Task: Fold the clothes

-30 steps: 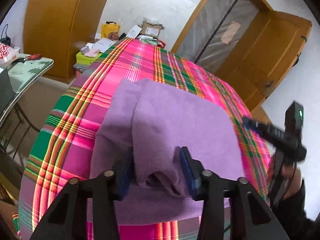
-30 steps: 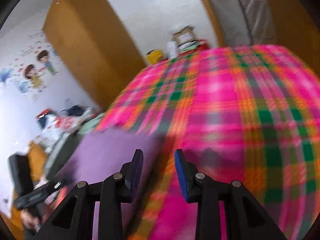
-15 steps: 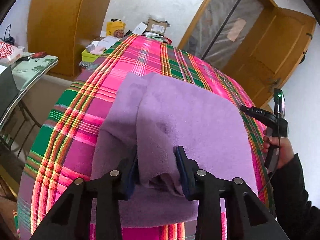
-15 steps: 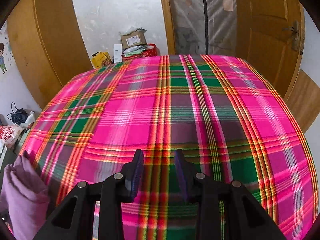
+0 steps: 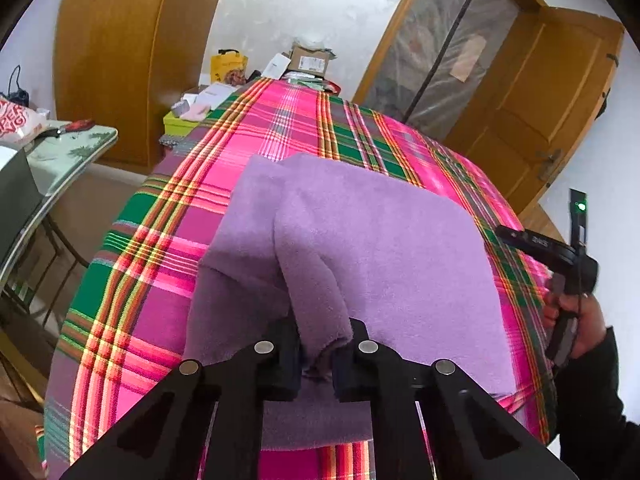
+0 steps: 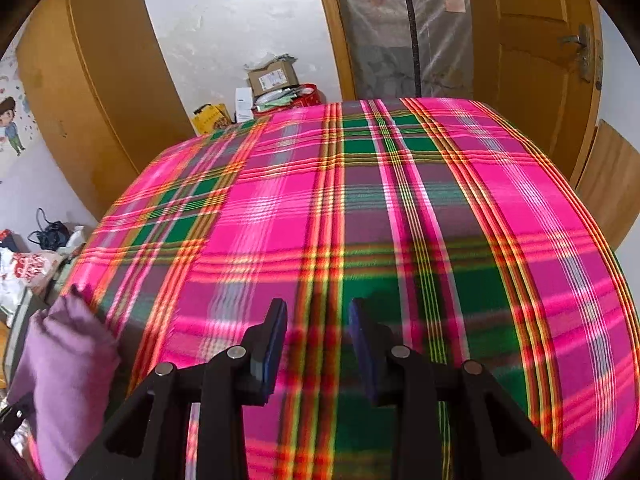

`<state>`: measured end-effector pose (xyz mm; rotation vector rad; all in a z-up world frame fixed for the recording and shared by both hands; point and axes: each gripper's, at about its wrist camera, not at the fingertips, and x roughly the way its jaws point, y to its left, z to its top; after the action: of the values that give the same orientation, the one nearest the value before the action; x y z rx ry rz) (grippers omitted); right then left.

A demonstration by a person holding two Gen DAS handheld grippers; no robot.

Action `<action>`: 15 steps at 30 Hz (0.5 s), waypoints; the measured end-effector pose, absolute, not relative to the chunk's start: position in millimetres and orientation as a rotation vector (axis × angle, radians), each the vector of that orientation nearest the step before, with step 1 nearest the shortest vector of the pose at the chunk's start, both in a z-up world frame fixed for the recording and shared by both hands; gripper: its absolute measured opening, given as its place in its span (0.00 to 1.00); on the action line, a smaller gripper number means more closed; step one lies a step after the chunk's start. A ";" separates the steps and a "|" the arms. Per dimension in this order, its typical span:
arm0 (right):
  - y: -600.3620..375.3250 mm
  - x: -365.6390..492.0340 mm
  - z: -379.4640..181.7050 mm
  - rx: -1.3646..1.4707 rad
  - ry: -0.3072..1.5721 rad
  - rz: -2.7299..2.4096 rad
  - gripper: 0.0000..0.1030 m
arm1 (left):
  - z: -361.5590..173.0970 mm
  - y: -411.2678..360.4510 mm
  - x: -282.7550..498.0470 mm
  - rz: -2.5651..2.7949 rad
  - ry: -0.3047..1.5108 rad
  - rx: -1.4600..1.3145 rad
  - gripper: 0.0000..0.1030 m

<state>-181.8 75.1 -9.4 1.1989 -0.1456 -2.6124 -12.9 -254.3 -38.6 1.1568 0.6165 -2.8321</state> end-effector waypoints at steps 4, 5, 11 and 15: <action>76.2 -158.4 -2.9 1.165 -0.175 -2.589 0.33 | -34.3 -257.8 -3.4 -2.830 0.623 1.123 0.10; 76.9 -153.1 -2.0 1.161 -0.182 -2.584 0.33 | -35.5 -259.8 -1.1 -2.823 0.614 1.119 0.10; 77.6 -128.6 -5.8 1.169 -0.230 -2.545 0.33 | -46.3 -269.1 -3.7 -2.818 0.619 1.174 0.11; 71.8 -120.6 -8.9 1.173 -0.252 -2.499 0.33 | -39.5 -272.2 -2.3 -2.832 0.625 1.148 0.15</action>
<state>-120.6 71.8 -8.9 1.1732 -0.2516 -2.4990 -2.3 -272.2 -39.5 1.1485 0.6251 -2.8319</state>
